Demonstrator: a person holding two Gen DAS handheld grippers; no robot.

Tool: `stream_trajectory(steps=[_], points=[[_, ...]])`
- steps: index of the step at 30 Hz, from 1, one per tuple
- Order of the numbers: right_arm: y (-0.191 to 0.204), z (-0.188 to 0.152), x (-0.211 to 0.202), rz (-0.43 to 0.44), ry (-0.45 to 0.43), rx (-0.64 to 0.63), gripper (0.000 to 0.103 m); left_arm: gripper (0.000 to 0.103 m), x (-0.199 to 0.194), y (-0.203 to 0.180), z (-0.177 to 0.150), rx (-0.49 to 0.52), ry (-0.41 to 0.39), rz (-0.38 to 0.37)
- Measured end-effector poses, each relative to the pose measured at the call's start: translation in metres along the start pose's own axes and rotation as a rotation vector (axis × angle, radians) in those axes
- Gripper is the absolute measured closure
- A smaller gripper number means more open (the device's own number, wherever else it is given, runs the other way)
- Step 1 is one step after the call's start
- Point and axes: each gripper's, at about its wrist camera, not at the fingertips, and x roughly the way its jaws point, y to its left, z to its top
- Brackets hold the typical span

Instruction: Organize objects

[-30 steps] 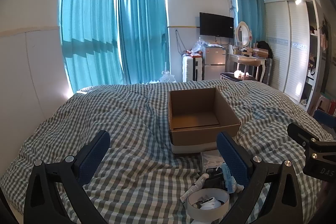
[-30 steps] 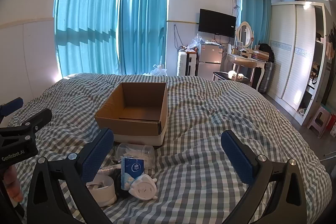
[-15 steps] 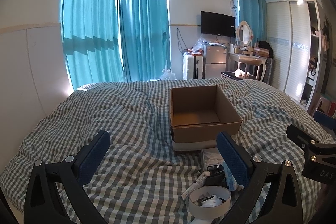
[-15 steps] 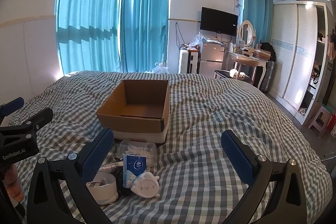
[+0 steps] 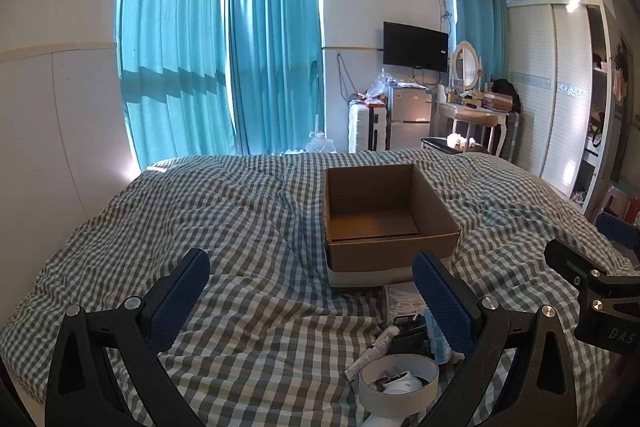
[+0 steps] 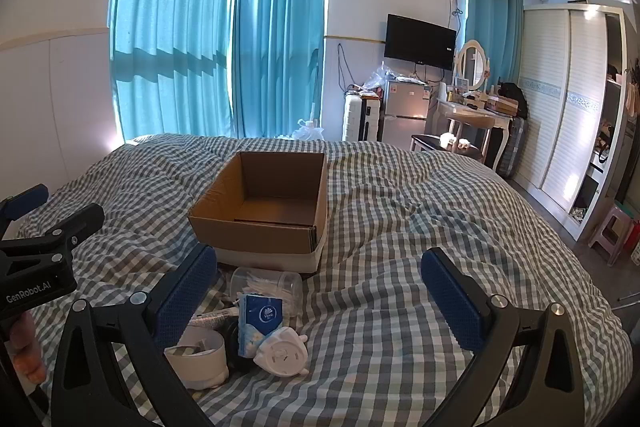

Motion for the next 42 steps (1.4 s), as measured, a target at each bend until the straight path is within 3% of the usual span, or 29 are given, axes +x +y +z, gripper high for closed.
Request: stream_trajectory(steps=[23,24,28,35,42], points=[[-0.001,0.007,-0.014,0.024,-0.016,-0.008,0.003,0.0,-0.008,-0.005,0.006,0.001,0.005,-0.009],[-0.001,0.008,-0.015,0.023,-0.018,-0.009,0.003,0.0,-0.009,-0.006,0.006,0.03,0.003,-0.066],[-0.002,0.01,-0.024,0.028,-0.029,-0.011,0.003,0.0,-0.015,-0.008,0.006,0.037,0.005,-0.069],[-0.004,0.005,-0.029,0.031,-0.02,-0.026,0.003,0.0,-0.01,-0.013,-0.009,0.06,0.065,-0.076],[-0.004,-0.022,-0.012,0.031,0.054,-0.042,0.003,0.0,0.008,-0.014,-0.042,0.08,0.158,-0.092]])
